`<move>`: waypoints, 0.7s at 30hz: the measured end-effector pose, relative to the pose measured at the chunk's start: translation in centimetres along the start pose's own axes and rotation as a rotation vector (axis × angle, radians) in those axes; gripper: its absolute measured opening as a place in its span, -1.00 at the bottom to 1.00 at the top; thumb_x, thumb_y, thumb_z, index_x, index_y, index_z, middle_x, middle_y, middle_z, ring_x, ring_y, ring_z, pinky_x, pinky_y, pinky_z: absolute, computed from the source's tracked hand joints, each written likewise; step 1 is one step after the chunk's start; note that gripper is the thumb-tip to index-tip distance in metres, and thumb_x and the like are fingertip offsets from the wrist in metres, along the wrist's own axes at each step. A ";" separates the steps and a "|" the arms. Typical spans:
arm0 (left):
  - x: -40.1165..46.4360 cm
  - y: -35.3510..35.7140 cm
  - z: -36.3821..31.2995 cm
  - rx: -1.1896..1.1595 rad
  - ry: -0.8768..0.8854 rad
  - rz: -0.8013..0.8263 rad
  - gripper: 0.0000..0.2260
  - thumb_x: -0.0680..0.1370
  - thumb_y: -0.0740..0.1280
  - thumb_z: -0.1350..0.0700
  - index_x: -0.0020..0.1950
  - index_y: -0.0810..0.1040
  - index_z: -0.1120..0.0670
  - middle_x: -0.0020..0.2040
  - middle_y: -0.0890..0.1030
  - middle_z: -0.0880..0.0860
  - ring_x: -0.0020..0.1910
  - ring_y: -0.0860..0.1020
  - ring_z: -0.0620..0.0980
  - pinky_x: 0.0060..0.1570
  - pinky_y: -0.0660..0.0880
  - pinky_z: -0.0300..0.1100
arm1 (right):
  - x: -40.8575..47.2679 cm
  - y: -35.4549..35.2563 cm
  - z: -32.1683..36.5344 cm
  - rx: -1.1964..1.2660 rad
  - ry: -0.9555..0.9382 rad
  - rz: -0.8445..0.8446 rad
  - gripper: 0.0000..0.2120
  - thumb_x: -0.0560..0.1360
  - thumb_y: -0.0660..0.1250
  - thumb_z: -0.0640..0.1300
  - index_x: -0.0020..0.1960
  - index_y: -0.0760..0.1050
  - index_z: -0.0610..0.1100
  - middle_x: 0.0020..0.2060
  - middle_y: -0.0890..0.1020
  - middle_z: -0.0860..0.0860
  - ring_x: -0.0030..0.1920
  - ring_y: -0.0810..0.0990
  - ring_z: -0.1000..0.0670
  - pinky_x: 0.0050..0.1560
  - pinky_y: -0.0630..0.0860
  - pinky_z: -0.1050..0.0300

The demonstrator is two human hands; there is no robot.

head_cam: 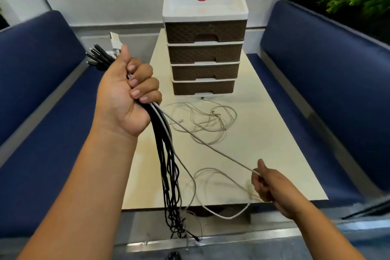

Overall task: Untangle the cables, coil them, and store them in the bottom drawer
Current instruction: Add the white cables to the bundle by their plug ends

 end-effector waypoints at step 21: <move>-8.9 6.8 3.5 0.042 0.042 0.106 -0.60 0.65 0.11 -0.12 -0.35 0.29 0.01 -0.54 0.20 -0.08 -0.64 0.15 -0.18 -0.64 0.07 -0.34 | -5.5 -0.6 -9.9 -0.800 0.113 0.147 -0.82 0.62 0.21 0.02 0.02 0.55 -0.02 -0.02 0.63 -0.01 0.01 0.58 -0.01 0.05 0.48 0.10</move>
Point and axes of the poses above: each hand's wrist, its own x-axis towards the middle knuckle, its own y-axis out of the palm, z = x × y, the point moved 2 cm from there along x, towards the middle knuckle
